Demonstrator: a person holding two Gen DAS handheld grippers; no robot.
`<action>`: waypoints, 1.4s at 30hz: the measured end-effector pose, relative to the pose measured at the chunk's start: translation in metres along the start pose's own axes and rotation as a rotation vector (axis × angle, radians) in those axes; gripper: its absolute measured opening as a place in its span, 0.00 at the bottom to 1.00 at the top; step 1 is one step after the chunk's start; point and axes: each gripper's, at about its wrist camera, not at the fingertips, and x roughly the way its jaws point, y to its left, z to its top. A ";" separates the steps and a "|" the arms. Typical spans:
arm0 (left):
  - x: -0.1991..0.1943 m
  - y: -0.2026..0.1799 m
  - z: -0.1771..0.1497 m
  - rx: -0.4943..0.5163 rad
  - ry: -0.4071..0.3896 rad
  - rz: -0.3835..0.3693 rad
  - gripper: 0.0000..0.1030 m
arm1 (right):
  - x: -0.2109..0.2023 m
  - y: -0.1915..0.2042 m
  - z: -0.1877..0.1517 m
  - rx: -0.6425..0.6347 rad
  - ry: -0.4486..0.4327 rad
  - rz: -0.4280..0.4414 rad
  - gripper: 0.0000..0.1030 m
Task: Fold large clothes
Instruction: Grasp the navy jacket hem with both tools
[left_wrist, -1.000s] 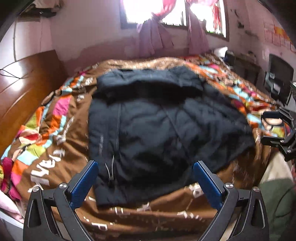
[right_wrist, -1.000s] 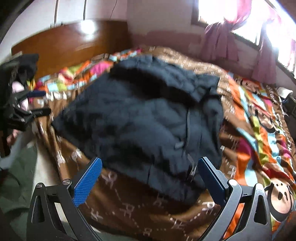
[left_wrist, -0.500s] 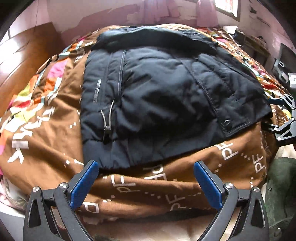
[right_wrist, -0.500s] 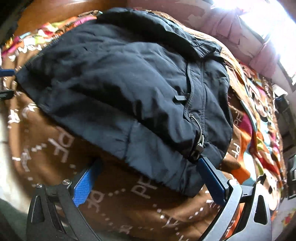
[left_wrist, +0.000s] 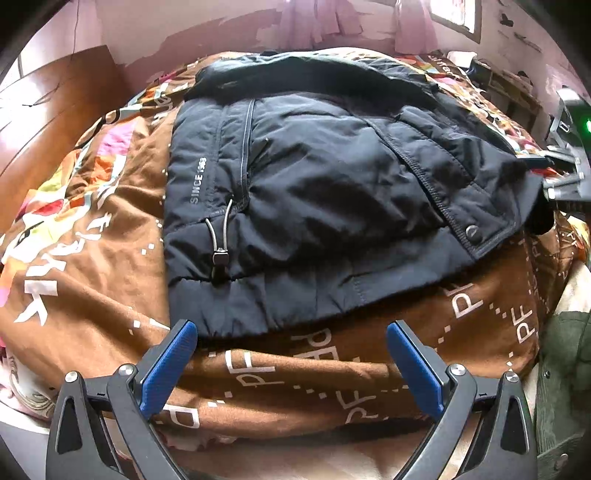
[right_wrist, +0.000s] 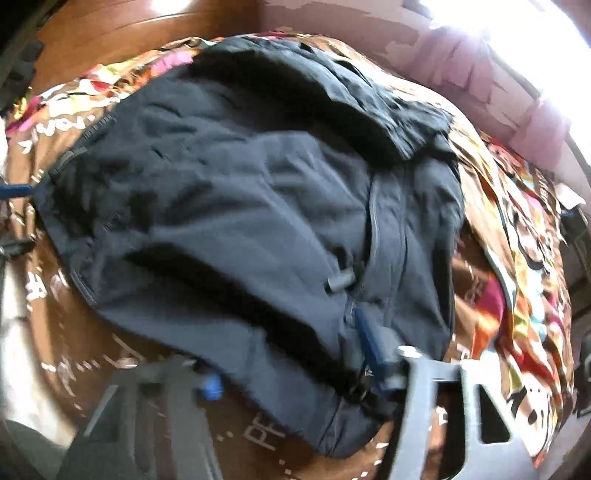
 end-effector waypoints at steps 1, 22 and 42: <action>-0.002 -0.001 0.000 0.001 -0.008 0.001 1.00 | -0.004 -0.002 0.008 0.006 -0.007 0.029 0.37; 0.005 -0.026 0.005 0.280 -0.039 0.052 1.00 | -0.008 -0.049 0.054 0.218 0.054 0.352 0.31; 0.028 -0.018 0.017 0.316 -0.007 0.211 1.00 | 0.005 -0.030 -0.032 0.137 0.098 0.297 0.67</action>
